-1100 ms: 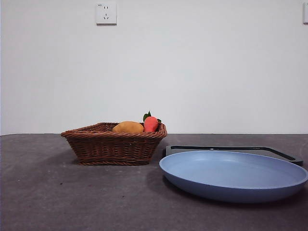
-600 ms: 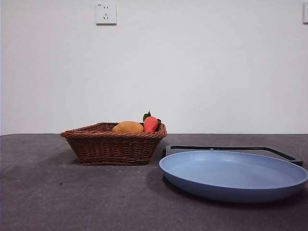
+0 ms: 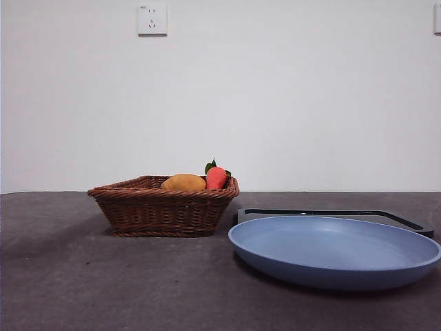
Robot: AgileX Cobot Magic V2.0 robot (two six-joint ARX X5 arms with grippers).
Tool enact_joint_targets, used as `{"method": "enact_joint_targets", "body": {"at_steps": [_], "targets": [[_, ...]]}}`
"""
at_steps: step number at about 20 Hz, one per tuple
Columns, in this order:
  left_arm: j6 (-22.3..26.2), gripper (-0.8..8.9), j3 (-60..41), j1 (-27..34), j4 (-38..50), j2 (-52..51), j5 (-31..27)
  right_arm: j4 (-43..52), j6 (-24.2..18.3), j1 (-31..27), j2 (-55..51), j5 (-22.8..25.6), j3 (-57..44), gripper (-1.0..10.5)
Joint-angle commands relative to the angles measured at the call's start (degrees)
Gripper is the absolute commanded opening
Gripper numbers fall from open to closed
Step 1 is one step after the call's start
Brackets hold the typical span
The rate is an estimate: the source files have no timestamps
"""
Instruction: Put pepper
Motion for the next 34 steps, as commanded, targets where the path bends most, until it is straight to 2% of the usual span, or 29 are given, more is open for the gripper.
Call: {"method": "enact_joint_targets", "body": {"at_steps": [1, 6, 10, 13, 14, 16, 17, 18, 26, 34], "targets": [[7.5, 0.06, 5.4, 0.2, -4.4, 3.9, 4.2, -7.5, -8.4, 0.2, 4.3, -2.3, 7.2, 0.1], [15.3, 0.06, 13.7, 0.2, -15.0, 9.6, 8.8, -24.5, -20.2, 0.2, 12.0, -3.3, 19.3, 0.1], [22.1, 0.06, 19.6, 0.0, -25.3, 12.7, 8.8, -35.7, -26.6, 0.5, 16.0, -3.2, 25.5, 0.1], [22.6, 0.13, 21.0, 0.1, -26.9, 12.9, 8.4, -35.8, -26.7, 0.5, 16.3, -3.2, 25.7, 0.2], [22.3, 0.63, 21.0, 0.1, -26.9, 12.9, 8.4, -35.8, -26.6, 0.5, 16.3, -3.2, 25.7, 0.5], [21.9, 3.19, 21.0, 0.0, -27.3, 12.9, 6.6, -35.7, -24.9, 0.5, 16.9, -3.1, 25.7, 2.4], [21.9, 3.78, 21.0, 0.0, -27.4, 12.9, 5.7, -35.6, -24.0, 0.5, 17.2, -3.0, 25.7, 3.3], [21.9, 3.78, 21.0, 0.0, -27.6, 12.9, 5.6, -35.6, -23.2, 0.5, 17.7, -2.9, 25.7, 3.6], [21.9, 3.78, 21.0, 0.0, -28.2, 12.9, 5.6, -34.7, -22.8, 0.5, 25.7, -3.2, 25.7, 3.5], [21.9, 3.78, 21.0, 0.0, -28.2, 12.9, 5.7, -22.8, -21.4, 1.9, 43.2, -3.2, 25.7, 3.5]]}}
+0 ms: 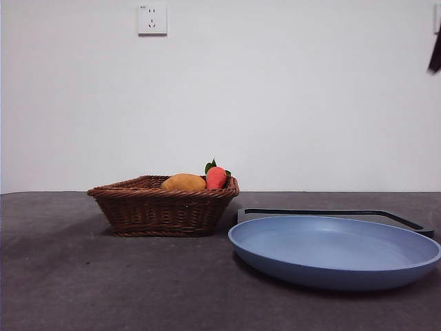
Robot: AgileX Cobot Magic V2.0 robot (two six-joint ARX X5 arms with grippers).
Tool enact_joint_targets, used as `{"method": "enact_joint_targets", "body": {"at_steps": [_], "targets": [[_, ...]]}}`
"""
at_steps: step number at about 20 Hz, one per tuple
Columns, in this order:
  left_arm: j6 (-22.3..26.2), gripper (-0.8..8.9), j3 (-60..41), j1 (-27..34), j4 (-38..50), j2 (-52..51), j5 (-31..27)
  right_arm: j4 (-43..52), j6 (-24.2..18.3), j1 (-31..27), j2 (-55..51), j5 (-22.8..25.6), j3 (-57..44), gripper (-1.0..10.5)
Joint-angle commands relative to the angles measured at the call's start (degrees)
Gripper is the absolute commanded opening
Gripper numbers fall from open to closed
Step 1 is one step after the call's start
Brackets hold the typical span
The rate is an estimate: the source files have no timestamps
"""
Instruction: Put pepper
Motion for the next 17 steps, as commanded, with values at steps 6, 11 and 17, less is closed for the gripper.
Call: {"method": "enact_joint_targets", "body": {"at_steps": [6, 11, 17], "targets": [[0.6, 3.78, 1.0, 0.0, 0.3, 0.2, 0.1, 9.8, 0.6, 1.6, 18.1, 0.0, 1.0, 3.5], [0.6, 3.78, 1.0, 0.0, 0.2, 0.2, 0.2, 13.4, 0.2, 1.7, 26.8, 0.0, 1.0, 3.5], [0.6, 3.78, 1.0, 0.0, 0.3, 0.2, 0.1, 14.4, -1.4, 3.8, 33.1, 0.1, 1.0, 3.4]]}}
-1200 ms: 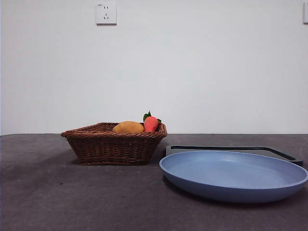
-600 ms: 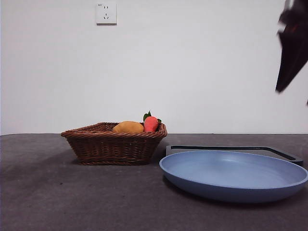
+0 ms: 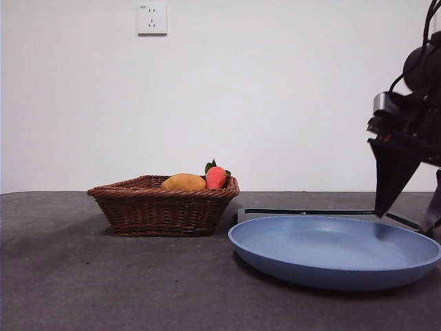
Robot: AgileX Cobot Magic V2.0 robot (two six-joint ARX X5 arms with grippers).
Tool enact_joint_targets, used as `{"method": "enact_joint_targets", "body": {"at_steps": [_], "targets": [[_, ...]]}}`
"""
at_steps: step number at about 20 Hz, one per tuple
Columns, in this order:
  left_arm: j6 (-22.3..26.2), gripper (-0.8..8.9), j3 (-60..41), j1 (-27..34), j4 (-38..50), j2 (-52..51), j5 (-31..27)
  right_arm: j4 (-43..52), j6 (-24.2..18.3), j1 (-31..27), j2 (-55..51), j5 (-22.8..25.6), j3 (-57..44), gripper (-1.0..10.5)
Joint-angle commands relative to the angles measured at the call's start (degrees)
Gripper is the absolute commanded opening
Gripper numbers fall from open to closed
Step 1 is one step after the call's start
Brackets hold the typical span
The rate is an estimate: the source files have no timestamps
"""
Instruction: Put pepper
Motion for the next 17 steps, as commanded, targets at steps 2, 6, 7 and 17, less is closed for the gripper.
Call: {"method": "enact_joint_targets", "body": {"at_steps": [2, 6, 7, 17], "targets": [[0.6, 3.78, 1.0, 0.0, 0.3, 0.2, 0.1, 1.3, -1.2, 1.6, 3.5, 0.0, 1.0, 3.0], [-0.4, 3.78, 1.0, 0.0, 0.3, 0.2, 0.1, 1.4, -1.2, 2.3, 5.1, 0.3, 1.0, 1.8], [-0.4, 3.78, 1.0, 0.0, 0.3, 0.2, 0.1, 1.3, -1.2, 2.3, 5.2, 0.3, 0.9, 1.3], [-3.6, 3.76, 1.1, -1.5, 2.3, 3.7, -2.8, -1.5, 1.9, 2.3, 0.7, 0.0, 1.0, 0.1]]}}
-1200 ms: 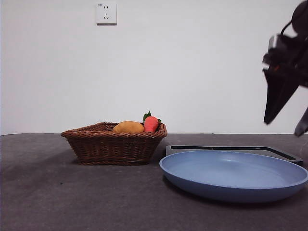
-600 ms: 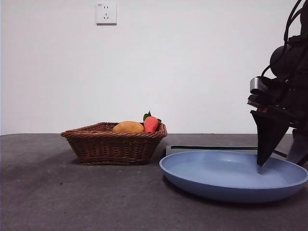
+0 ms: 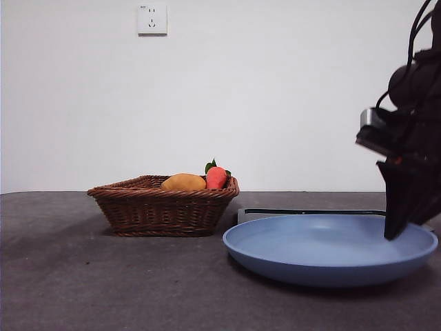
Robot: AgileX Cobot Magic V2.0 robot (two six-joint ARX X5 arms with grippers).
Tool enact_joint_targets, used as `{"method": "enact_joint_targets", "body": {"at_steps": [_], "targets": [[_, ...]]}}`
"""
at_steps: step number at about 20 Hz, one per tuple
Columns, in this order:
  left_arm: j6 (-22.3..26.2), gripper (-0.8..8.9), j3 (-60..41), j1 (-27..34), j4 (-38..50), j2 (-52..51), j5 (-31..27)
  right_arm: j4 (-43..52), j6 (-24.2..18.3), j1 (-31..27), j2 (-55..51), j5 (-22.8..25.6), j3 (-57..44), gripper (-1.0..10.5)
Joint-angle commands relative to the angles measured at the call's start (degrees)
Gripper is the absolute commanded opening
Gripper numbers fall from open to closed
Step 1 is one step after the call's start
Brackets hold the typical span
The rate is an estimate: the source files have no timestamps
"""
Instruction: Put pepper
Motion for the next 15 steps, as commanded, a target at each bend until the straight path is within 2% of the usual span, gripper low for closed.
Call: {"method": "enact_joint_targets", "body": {"at_steps": [1, 5, 9, 12, 15], "targets": [[-2.3, 3.76, 1.0, -1.8, 2.3, 3.0, -2.6, -1.5, 1.7, 0.1, -3.2, 0.5, 0.9, 0.1], [-7.1, 3.76, 3.1, -8.9, 7.9, 12.2, -7.6, -4.9, 3.6, 0.1, -14.2, 0.9, 0.9, 0.1], [-9.0, 3.76, 13.1, -17.7, 9.0, 26.8, -20.4, -7.1, 5.5, -1.4, -26.7, 1.7, 0.9, 0.1], [-10.8, 3.76, 21.9, -20.5, 9.0, 38.4, -24.9, -9.7, 5.8, -2.8, -36.0, 6.8, 0.9, 0.1], [-12.4, 3.76, 30.2, -22.2, 8.9, 49.3, -28.4, -11.7, 6.3, -4.9, -44.5, 7.1, 0.9, 0.1]]}}
